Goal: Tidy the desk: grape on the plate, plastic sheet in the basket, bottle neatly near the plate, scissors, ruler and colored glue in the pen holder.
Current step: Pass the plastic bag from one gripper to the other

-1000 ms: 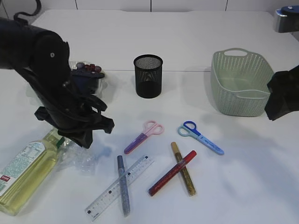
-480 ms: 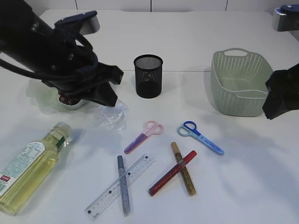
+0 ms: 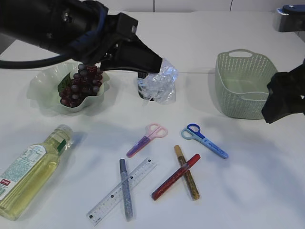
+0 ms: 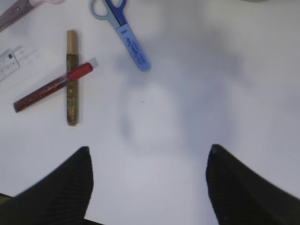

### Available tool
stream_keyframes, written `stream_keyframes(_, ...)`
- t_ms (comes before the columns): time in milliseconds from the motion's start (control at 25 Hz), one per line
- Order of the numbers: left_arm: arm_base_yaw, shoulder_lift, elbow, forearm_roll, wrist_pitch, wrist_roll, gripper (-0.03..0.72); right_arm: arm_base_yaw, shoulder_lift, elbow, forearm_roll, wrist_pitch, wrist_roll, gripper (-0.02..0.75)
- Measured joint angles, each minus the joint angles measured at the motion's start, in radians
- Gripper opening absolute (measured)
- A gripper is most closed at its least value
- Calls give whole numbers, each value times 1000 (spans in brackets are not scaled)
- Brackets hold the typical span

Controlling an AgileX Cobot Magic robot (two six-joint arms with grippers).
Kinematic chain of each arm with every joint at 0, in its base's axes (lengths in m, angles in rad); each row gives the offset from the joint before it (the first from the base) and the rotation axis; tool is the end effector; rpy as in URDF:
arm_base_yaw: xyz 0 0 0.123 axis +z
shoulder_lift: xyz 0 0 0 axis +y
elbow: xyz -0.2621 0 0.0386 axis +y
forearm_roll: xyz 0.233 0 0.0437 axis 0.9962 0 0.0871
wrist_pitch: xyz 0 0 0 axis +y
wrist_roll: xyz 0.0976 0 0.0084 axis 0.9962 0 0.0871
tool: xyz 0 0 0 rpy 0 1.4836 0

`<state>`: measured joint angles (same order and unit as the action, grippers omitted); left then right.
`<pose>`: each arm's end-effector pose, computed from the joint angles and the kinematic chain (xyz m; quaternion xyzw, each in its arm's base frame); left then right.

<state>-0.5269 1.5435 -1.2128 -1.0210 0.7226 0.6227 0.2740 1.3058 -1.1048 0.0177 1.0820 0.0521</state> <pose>0.2566 -0.2133 0.3011 0.2399 0.8370 -0.4047 0.2795 0.2320 0.0668 0.2912 -0.1062 0.9767 0.0386 0.1825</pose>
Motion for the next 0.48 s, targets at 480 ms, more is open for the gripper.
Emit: stream_keyframes(480, 0, 0, 0, -119, 40, 220, -6, 0, 0, 0, 373, -179, -81, 583)
